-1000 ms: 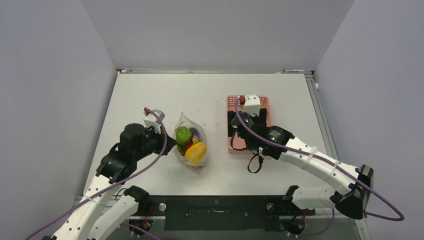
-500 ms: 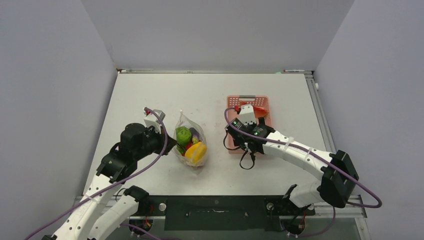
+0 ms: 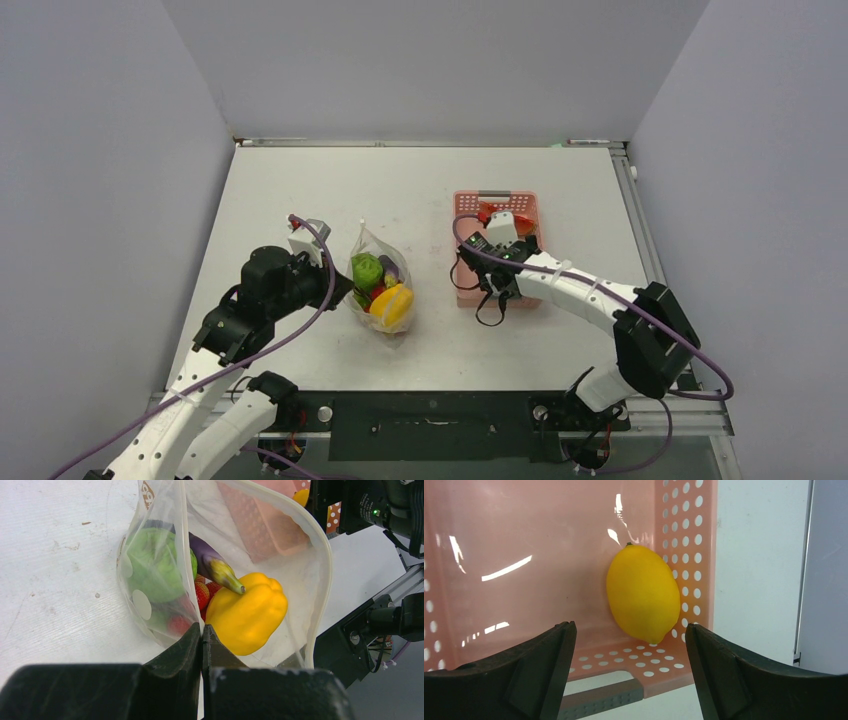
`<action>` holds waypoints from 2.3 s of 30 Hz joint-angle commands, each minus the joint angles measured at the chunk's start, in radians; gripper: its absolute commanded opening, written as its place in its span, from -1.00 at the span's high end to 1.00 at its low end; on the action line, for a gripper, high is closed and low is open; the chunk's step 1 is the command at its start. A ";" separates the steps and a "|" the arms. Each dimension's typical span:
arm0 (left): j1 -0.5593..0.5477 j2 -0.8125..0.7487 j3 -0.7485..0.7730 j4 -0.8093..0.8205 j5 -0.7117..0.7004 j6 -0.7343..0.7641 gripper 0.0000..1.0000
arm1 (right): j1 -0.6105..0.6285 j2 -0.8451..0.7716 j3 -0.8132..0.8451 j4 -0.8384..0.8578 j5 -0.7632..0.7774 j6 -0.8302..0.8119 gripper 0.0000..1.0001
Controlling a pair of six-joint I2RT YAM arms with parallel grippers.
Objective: Place the food in the zip-top bag and seal the zipper
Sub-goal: Pick up the fake fruit from the bin, then place the fake fruit in the zipper food storage bag.
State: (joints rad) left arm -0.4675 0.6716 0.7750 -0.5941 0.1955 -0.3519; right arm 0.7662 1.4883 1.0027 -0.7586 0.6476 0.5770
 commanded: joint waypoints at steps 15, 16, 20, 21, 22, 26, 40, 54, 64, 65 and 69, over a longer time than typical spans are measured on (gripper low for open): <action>0.004 0.002 0.004 0.027 0.009 0.005 1.00 | -0.109 0.091 -0.032 0.131 -0.033 -0.069 -0.64; 0.004 0.002 0.004 0.027 0.010 0.005 1.00 | -0.111 0.095 -0.035 0.134 -0.033 -0.070 -0.64; 0.004 0.003 0.004 0.027 0.009 0.005 1.00 | -0.120 0.111 -0.040 0.142 -0.024 -0.074 -0.62; 0.004 0.003 0.004 0.027 0.009 0.005 1.00 | -0.122 0.114 -0.041 0.144 -0.024 -0.075 -0.60; 0.004 0.003 0.004 0.027 0.009 0.005 1.00 | -0.122 0.118 -0.041 0.147 -0.024 -0.077 -0.56; 0.004 0.002 0.004 0.027 0.009 0.005 1.00 | -0.124 0.132 -0.042 0.153 -0.020 -0.083 -0.43; 0.004 0.007 0.004 0.025 0.005 0.005 1.00 | -0.122 0.004 0.000 0.144 -0.075 -0.092 0.42; 0.006 0.012 0.005 0.027 0.007 0.006 1.00 | 0.000 -0.238 0.160 0.165 -0.240 -0.109 0.46; 0.006 0.009 0.003 0.027 0.009 0.006 1.00 | 0.120 -0.281 0.253 0.265 -0.341 -0.135 0.45; 0.006 0.009 0.004 0.028 0.010 0.005 1.00 | 0.123 -0.284 0.254 0.283 -0.363 -0.138 0.44; 0.006 0.010 0.005 0.028 0.012 0.006 1.00 | 0.137 -0.285 0.259 0.348 -0.459 -0.153 0.43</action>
State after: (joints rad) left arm -0.4675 0.6838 0.7750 -0.5945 0.1955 -0.3519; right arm 0.8867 1.2339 1.2205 -0.5140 0.2836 0.4480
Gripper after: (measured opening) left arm 0.003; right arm 0.569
